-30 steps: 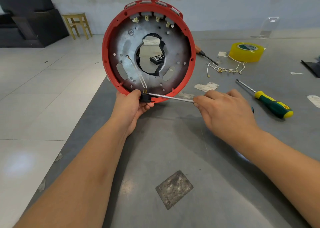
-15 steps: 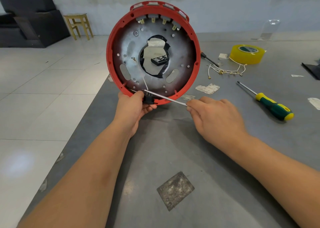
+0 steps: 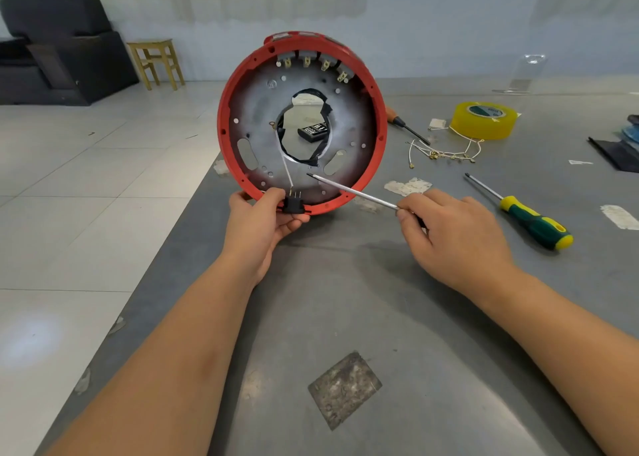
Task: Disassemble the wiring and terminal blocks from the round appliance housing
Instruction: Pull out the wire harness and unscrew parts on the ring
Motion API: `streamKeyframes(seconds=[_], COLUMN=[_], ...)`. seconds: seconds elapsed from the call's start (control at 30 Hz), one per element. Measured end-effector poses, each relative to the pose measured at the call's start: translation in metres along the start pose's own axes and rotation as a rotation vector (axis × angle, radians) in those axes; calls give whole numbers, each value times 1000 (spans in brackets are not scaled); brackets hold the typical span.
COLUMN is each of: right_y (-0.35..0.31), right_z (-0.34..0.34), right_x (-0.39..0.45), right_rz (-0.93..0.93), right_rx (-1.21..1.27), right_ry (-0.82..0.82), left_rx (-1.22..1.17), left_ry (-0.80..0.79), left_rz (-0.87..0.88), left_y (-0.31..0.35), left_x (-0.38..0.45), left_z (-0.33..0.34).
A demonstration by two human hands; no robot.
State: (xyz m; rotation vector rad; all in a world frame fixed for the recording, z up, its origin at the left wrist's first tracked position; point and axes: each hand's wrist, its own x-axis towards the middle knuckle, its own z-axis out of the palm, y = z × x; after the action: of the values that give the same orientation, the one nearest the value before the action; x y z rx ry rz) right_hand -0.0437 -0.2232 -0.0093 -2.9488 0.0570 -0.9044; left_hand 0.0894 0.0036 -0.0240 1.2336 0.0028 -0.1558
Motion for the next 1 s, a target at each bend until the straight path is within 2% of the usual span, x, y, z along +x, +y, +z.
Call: streamKeyframes(seconds=[0.33,0.57,0.73,0.87,1.0], right_y=[3,-14,-12,11,33], right_z=[-8,-10,-11,-12,-15], right_x=[0,7,6,0,-1], right_rz=[-16,-119,-94,-53,-172], right_rx=[17,-4,-8,57,70], right_ry=[29,68,81,-56,-269], left_rx=[-161,-106,-98,-146,-194], left_ry=[-149,-244,-271,-215,-158], left_rz=[-34,12,6,-4,-11], left_y=[5,5,6,5,5], left_x=[-5,-8,-7,-6,-4], left_z=[-9,-10,-12,-11,-12])
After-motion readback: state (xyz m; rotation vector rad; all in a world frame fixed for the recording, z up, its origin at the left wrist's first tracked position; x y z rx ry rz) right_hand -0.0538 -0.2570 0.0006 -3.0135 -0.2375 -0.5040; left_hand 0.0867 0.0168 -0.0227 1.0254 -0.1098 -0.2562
